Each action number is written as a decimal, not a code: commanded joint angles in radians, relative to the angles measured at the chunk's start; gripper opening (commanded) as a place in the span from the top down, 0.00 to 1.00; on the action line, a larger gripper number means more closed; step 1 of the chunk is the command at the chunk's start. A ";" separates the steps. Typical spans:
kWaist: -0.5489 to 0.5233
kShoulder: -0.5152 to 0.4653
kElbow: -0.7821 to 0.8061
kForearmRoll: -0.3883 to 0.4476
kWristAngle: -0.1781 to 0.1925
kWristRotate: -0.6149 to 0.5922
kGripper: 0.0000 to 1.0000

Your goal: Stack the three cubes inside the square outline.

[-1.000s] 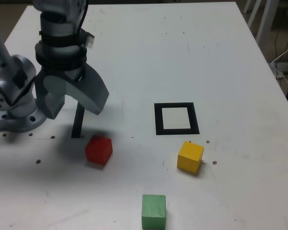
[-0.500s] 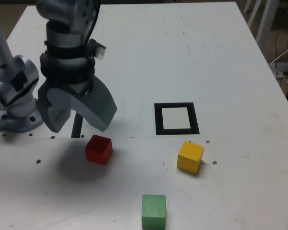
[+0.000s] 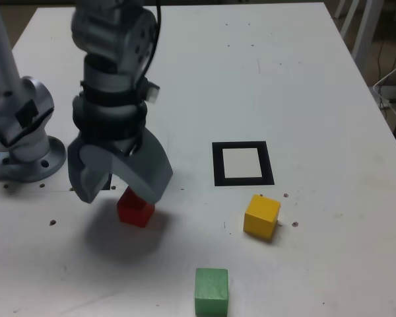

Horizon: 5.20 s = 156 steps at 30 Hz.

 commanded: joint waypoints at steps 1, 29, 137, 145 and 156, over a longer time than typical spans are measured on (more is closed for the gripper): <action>-0.003 0.022 0.006 -0.019 -0.008 0.003 0.03; -0.006 0.114 -0.009 -0.105 -0.025 0.066 0.67; 0.484 0.383 -0.515 0.109 0.036 0.273 0.02; 0.449 0.278 -0.467 0.114 0.100 0.228 0.01; 0.295 0.252 -0.503 0.128 0.136 0.224 0.01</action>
